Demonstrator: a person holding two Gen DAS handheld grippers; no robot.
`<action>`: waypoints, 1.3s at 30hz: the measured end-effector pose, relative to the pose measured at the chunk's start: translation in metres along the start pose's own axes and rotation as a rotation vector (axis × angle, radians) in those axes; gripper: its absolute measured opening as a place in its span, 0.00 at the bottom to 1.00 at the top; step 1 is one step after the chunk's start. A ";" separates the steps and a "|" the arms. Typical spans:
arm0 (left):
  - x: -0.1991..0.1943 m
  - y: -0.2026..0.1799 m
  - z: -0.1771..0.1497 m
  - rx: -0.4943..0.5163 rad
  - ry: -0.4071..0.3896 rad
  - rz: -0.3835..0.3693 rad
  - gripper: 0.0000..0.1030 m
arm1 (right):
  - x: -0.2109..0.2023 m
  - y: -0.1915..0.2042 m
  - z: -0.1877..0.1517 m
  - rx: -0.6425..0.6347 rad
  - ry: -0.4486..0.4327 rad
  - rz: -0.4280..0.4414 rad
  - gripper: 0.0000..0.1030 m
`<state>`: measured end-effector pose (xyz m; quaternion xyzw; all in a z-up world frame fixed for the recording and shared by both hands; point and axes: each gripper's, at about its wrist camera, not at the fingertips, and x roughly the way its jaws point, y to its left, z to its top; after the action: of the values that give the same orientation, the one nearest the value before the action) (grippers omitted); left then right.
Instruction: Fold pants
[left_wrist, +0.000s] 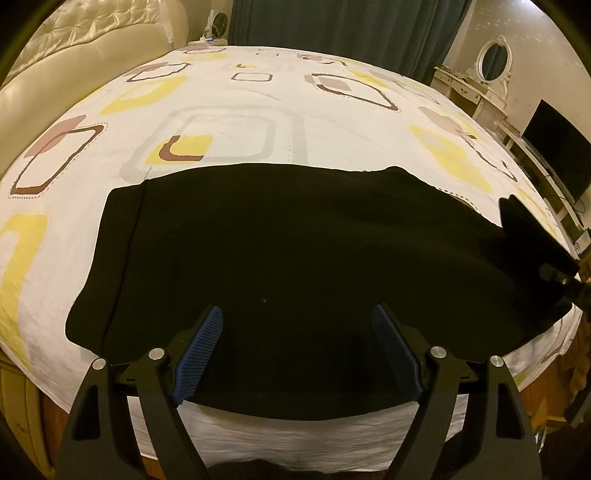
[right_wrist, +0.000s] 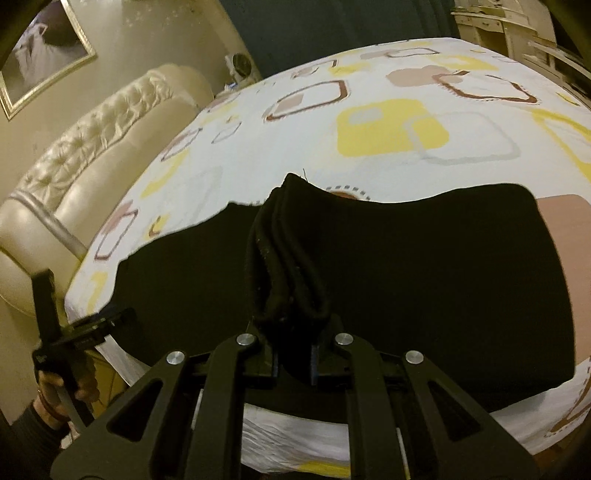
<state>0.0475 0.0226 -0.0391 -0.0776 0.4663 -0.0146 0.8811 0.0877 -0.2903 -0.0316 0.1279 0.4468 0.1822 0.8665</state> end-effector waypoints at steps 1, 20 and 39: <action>0.000 0.000 0.000 -0.001 0.001 -0.001 0.80 | 0.003 0.003 -0.001 -0.014 0.009 -0.011 0.10; 0.005 -0.004 -0.005 0.026 0.010 0.010 0.80 | 0.039 0.042 -0.012 -0.125 0.077 -0.039 0.11; 0.011 -0.012 -0.013 0.077 -0.022 0.067 0.80 | 0.062 0.059 -0.027 -0.226 0.131 -0.044 0.36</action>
<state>0.0439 0.0078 -0.0534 -0.0280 0.4579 -0.0020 0.8886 0.0874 -0.2088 -0.0695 0.0075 0.4818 0.2200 0.8482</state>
